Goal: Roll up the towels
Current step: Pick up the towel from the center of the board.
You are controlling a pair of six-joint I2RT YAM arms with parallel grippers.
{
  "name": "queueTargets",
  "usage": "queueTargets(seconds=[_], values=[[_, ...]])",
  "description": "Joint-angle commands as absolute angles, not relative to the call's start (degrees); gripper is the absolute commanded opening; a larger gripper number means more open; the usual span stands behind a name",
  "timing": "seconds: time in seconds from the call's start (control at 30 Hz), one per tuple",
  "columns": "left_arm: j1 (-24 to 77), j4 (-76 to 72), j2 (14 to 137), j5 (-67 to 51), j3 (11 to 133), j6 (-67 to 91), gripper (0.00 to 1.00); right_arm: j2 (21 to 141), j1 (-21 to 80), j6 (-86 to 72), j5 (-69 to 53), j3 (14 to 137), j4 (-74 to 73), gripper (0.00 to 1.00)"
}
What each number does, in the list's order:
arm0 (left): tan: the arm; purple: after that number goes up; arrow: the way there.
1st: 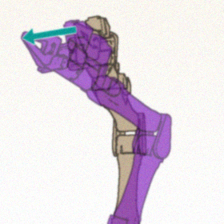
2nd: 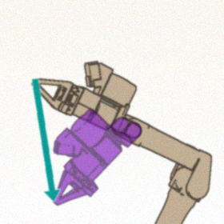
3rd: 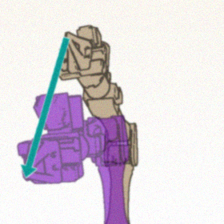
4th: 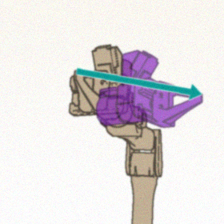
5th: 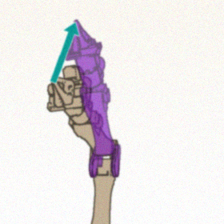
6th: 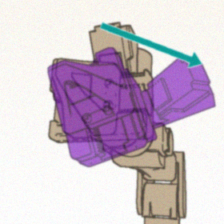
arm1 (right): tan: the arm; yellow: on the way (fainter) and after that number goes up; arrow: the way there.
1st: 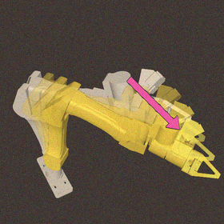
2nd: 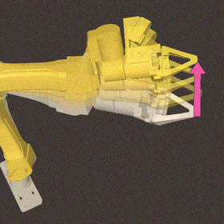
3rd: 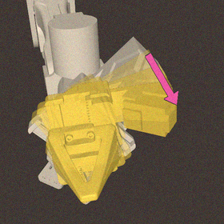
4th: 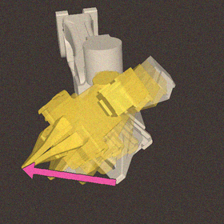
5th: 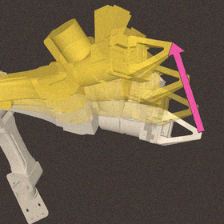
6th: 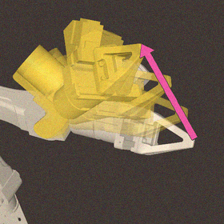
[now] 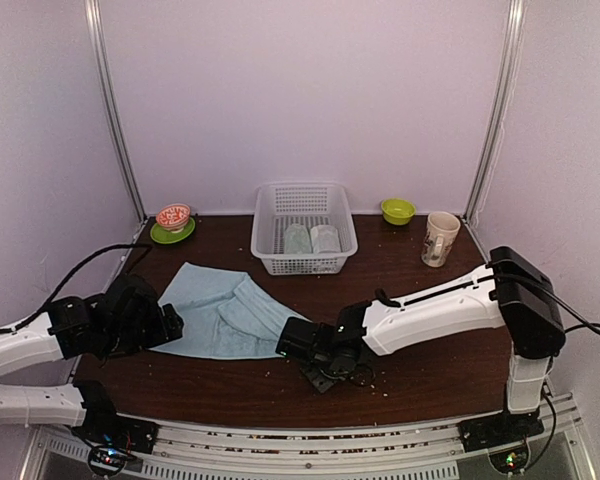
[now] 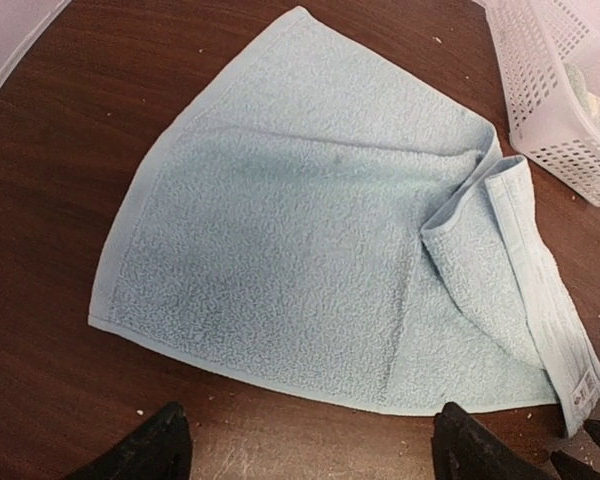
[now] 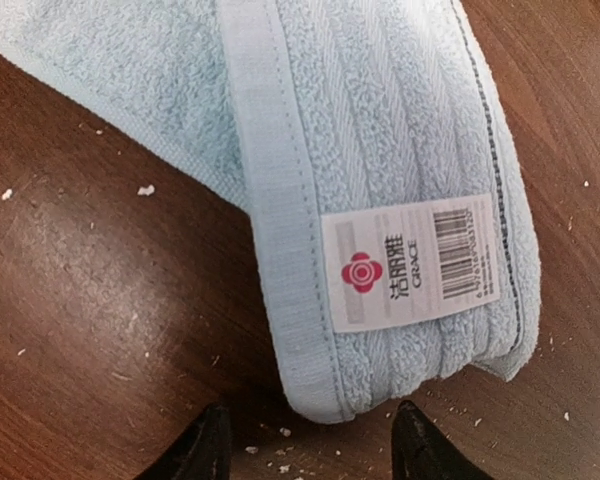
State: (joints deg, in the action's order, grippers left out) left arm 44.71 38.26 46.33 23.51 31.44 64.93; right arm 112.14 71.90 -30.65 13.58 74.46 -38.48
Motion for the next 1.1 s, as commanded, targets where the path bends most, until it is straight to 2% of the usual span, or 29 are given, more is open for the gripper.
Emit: queueTargets(seconds=[0.0,0.2,0.3,0.37,0.5,0.73,0.93,1.07], values=[[44.39,39.24,44.69,25.55,30.34,66.54,0.85,114.49,72.09,-32.52,18.3,76.37,-40.94,0.51],[44.39,40.02,43.29,26.16,29.75,66.88,0.85,114.67,71.01,-33.94,18.81,75.61,-41.08,0.31],[44.3,40.7,42.69,26.57,29.88,66.88,0.85,111.52,70.39,-34.4,19.17,73.76,-40.46,0.14],[44.3,41.03,42.38,26.86,29.88,66.87,0.85,108.41,70.08,-34.73,19.58,72.22,-40.47,0.0],[43.81,40.47,42.64,26.8,29.64,66.63,0.85,98.77,68.71,-34.9,17.58,68.16,-40.0,0.0],[41.62,34.33,47.23,23.37,28.55,65.68,0.85,80.99,59.85,-36.98,5.0,58.36,-31.95,0.0],[38.16,29.03,51.12,19.36,25.99,65.92,0.85,72.37,49.71,-42.79,-3.53,49.63,-20.66,0.0],[35.99,26.25,52.52,17.74,24.26,66.17,0.84,67.32,45.04,-44.84,-4.03,44.11,-17.89,0.0]])
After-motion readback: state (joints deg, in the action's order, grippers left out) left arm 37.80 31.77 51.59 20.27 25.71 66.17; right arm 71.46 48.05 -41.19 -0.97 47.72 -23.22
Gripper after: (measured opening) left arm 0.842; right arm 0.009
